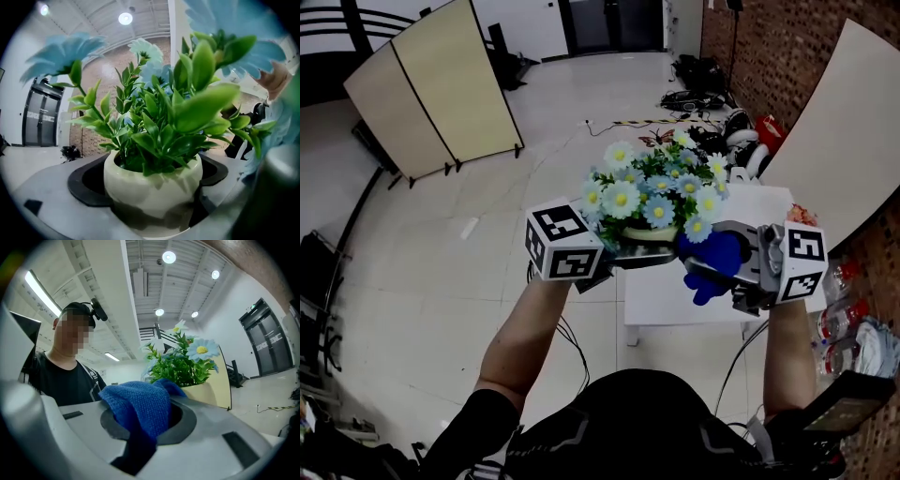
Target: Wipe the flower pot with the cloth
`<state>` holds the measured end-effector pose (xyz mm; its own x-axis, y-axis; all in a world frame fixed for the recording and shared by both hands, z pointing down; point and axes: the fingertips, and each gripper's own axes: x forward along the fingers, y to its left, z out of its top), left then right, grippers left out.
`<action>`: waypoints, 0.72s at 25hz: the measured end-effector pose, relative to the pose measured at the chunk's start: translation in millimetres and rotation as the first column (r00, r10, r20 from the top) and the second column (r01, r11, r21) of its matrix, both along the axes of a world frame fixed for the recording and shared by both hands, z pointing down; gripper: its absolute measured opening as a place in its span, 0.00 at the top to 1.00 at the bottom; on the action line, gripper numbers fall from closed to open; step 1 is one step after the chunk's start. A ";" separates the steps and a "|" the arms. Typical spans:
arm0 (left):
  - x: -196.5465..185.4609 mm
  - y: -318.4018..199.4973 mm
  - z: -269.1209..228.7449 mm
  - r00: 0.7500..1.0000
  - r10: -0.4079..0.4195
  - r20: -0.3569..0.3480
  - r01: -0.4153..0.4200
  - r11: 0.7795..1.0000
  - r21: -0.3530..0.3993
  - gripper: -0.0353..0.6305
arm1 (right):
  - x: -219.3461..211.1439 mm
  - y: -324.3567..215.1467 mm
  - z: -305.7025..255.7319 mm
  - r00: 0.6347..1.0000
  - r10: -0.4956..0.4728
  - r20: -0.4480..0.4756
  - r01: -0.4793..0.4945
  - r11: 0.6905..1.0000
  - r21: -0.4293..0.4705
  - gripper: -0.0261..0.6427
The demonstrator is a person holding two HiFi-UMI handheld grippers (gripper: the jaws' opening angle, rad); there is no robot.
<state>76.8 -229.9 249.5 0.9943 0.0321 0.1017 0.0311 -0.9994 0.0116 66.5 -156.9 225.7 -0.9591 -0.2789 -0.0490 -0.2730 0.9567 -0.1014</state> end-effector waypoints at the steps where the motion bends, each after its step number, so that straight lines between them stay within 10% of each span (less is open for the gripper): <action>1: 1.1 -1.5 -0.3 1.000 -0.003 -0.005 0.003 1.000 -0.006 0.12 | 1.1 -0.9 -0.5 1.000 0.009 0.006 -0.009 1.000 -0.003 0.85; 18: -6.1 19.4 -21.1 0.995 0.095 -0.010 -0.095 0.995 0.045 0.12 | 56.2 -93.9 -5.2 0.998 0.006 0.069 0.000 0.996 -0.086 0.85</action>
